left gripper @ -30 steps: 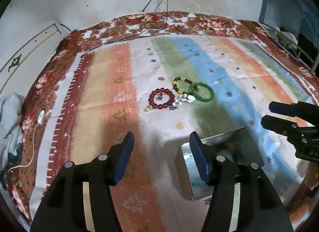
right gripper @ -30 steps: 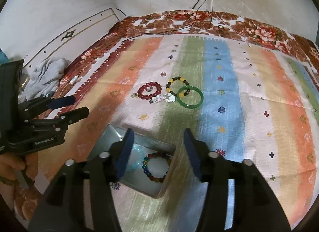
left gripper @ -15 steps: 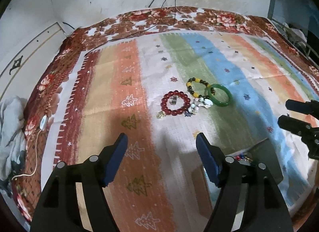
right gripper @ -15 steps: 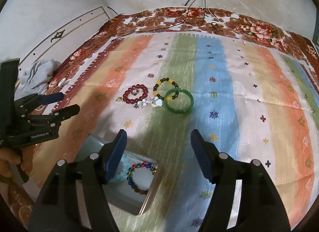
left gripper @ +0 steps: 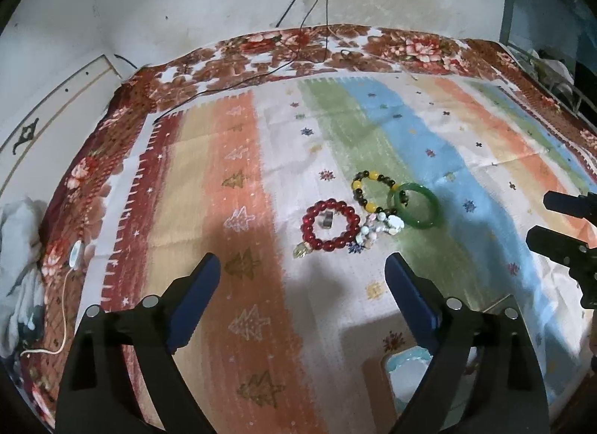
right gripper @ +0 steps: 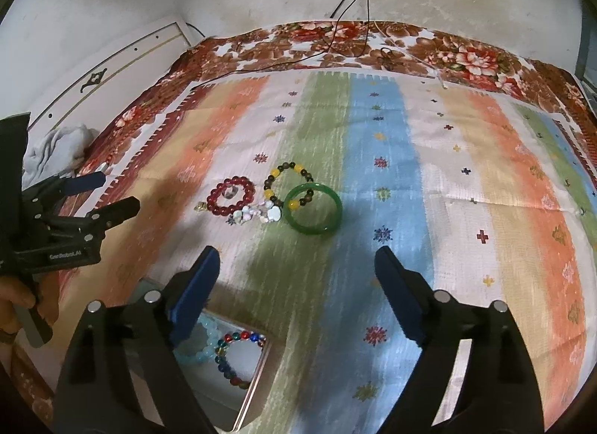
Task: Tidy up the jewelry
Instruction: 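Move the left tool to the red bead bracelet while the right tool approaches the green jade bangle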
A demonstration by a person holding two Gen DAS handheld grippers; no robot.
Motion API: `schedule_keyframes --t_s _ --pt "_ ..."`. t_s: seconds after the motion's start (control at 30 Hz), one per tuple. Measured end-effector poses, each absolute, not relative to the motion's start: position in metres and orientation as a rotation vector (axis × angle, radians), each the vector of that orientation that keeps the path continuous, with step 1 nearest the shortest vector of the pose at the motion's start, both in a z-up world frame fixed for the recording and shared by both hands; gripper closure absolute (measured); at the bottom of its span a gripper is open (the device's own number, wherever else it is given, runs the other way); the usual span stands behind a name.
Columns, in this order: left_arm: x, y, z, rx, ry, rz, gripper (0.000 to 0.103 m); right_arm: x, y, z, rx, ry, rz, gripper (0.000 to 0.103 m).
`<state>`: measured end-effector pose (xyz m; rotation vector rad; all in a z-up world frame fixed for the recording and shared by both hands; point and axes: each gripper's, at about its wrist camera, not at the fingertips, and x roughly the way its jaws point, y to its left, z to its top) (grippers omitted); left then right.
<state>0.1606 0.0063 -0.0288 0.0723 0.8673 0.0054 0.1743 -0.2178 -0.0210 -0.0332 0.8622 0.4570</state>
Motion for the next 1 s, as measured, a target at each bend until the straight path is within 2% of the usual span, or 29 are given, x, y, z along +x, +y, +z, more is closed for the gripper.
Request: schedule_keyframes --t_s 0.13,1.0 --pt "0.164 0.002 -0.031 0.092 0.863 -0.003 0.011 0.177 -0.218 -0.022 -0.035 0.864 0.457 0.011" --pt "0.219 0.028 -0.078 0.110 0.957 0.051 0.010 0.235 -0.213 -0.060 -0.051 0.942 0.391 0.011"
